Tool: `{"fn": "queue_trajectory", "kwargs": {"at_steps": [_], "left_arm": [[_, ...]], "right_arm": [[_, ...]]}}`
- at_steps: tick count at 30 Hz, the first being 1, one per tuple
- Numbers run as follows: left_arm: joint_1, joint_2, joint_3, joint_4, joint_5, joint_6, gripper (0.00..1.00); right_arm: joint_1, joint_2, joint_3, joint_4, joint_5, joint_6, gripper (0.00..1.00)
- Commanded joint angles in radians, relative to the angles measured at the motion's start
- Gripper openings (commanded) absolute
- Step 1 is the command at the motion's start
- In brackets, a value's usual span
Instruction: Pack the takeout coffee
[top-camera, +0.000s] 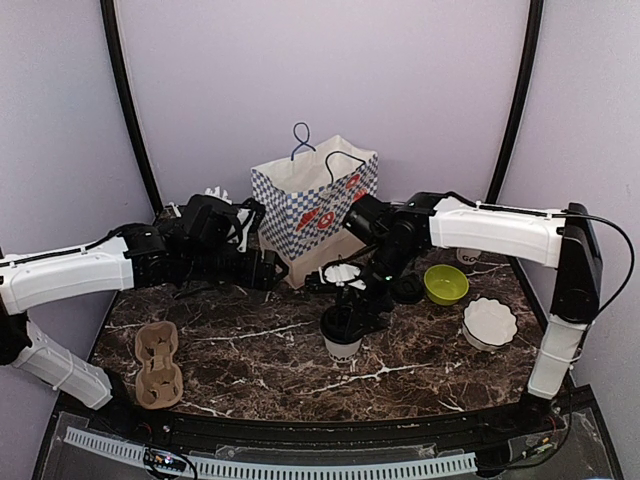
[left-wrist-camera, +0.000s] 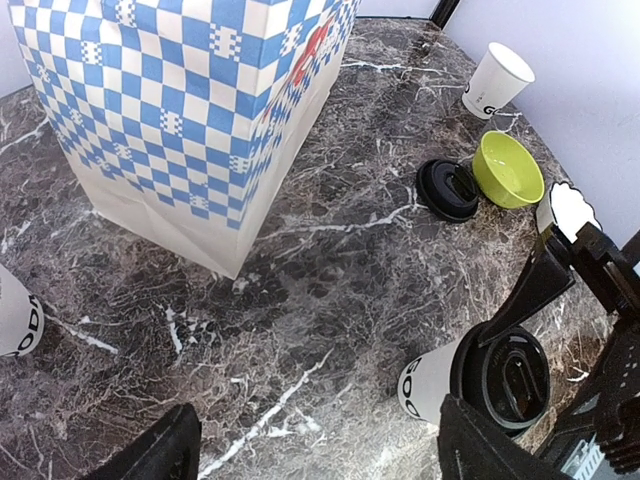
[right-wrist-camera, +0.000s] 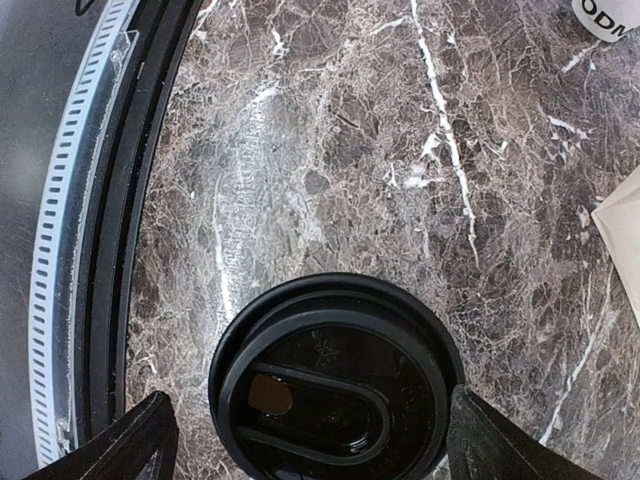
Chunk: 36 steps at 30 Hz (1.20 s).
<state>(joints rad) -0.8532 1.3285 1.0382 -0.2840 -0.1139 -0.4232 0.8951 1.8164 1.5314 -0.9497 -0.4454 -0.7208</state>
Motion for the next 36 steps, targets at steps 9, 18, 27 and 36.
{"fn": "queue_trajectory", "kwargs": {"at_steps": [9, 18, 27, 36], "left_arm": [[0.015, -0.028, -0.047, 0.012, 0.0, -0.011, 0.84], [0.017, -0.023, -0.051, 0.018, 0.006, -0.009, 0.84], [0.02, -0.017, -0.055, 0.025, 0.015, -0.015, 0.84], [0.02, -0.031, -0.06, 0.023, 0.013, -0.014, 0.84]], "right_arm": [[0.048, 0.023, 0.028, 0.006, 0.118, 0.024, 0.76], [0.072, 0.001, -0.005, 0.034, 0.183, 0.024, 0.83], [0.078, -0.006, 0.006, 0.027, 0.193, 0.034, 0.74], [-0.046, -0.03, 0.083, 0.021, 0.205, 0.058, 0.71]]}}
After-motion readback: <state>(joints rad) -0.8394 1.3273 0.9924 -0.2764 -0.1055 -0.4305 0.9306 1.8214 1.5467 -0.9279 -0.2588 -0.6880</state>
